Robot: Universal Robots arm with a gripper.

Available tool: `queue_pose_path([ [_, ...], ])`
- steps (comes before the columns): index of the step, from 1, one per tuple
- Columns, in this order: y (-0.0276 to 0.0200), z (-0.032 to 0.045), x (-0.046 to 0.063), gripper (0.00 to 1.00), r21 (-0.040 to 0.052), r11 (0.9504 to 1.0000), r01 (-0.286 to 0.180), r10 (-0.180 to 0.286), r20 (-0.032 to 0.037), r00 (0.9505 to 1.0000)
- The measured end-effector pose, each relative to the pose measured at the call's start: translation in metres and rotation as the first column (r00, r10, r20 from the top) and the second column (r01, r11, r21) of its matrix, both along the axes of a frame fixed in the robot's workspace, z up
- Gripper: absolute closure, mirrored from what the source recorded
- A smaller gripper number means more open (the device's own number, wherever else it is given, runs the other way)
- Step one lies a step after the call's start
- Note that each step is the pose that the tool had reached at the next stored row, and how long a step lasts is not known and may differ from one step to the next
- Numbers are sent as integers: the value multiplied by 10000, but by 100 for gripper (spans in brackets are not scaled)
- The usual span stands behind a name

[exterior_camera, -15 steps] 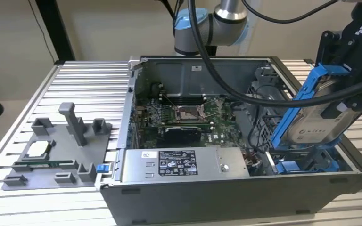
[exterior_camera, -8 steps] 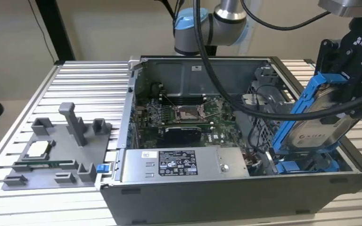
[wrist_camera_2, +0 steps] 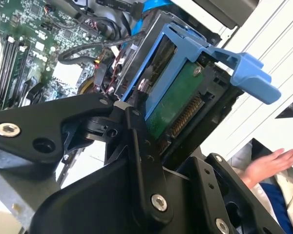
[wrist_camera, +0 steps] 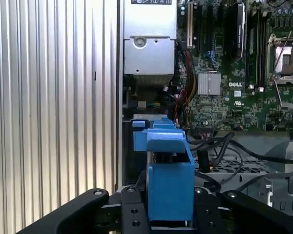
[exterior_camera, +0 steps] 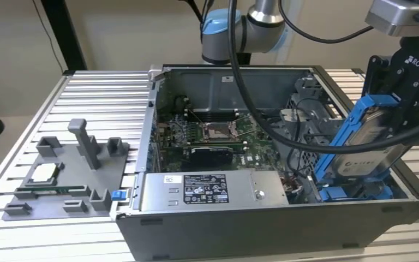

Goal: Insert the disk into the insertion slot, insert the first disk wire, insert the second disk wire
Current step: 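Insert the disk into the insertion slot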

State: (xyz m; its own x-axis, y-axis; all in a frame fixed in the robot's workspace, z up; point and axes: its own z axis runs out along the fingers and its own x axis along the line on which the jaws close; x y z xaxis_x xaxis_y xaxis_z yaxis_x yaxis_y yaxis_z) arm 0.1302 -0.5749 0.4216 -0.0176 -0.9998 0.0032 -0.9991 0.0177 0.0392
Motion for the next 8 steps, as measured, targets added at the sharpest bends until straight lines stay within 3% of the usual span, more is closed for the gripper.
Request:
queue_pose_path([
  [8,1,-108,25,100,-2,10000,1,-1,0,10000],
])
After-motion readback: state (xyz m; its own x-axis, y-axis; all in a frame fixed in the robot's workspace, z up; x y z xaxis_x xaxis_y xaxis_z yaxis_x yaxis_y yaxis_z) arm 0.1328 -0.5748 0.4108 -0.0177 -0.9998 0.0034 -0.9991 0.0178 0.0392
